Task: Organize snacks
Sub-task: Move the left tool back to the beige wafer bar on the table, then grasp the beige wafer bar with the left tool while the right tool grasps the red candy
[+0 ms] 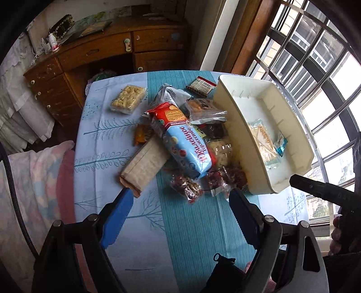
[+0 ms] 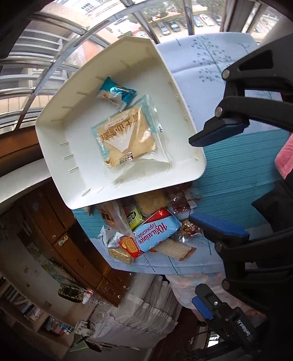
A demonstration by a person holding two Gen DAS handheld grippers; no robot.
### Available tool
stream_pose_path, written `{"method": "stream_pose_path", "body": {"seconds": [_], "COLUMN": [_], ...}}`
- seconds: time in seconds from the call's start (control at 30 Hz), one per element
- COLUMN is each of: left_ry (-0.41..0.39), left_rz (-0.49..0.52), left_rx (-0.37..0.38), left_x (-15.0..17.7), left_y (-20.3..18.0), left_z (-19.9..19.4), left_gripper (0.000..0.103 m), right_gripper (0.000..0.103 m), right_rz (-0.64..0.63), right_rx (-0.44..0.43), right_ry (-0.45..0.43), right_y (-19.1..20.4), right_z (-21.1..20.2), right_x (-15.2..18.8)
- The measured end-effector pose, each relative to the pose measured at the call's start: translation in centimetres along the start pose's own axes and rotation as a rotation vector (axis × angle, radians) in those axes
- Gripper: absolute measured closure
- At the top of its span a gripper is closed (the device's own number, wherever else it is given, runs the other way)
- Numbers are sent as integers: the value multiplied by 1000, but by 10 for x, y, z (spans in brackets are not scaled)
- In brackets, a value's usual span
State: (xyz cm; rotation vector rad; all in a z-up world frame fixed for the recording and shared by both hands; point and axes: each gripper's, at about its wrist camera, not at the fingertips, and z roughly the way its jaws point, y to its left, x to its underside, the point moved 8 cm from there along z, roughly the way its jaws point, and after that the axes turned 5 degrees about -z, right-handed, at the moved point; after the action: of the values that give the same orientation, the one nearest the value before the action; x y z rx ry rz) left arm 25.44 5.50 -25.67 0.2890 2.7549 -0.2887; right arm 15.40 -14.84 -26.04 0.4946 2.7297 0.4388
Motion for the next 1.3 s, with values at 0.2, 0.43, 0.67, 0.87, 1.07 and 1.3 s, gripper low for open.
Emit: {"method": "stream_pose_path", "body": {"seconds": [0.2, 0.43, 0.67, 0.87, 1.07, 1.3], "left_ry": [21, 53, 110, 122, 148, 180], "left_rz": [68, 161, 226, 291, 309, 325], "left_rx": [-49, -125, -170, -215, -229, -180], "left_x": [-5, -10, -12, -16, -17, -18], "left_y": [28, 52, 72, 81, 86, 79], "left_z": [14, 44, 88, 128, 158, 172], "left_gripper": [17, 17, 17, 17, 17, 17], "right_gripper": [42, 42, 42, 41, 29, 28], "right_rz": [170, 379, 538, 660, 792, 886], "right_rx": [-18, -14, -31, -15, 12, 28], "right_ry": [40, 85, 107, 122, 95, 40], "right_y": [7, 6, 11, 6, -7, -18], "right_z": [14, 36, 59, 80, 95, 109], "right_x": [12, 26, 28, 30, 33, 29]}}
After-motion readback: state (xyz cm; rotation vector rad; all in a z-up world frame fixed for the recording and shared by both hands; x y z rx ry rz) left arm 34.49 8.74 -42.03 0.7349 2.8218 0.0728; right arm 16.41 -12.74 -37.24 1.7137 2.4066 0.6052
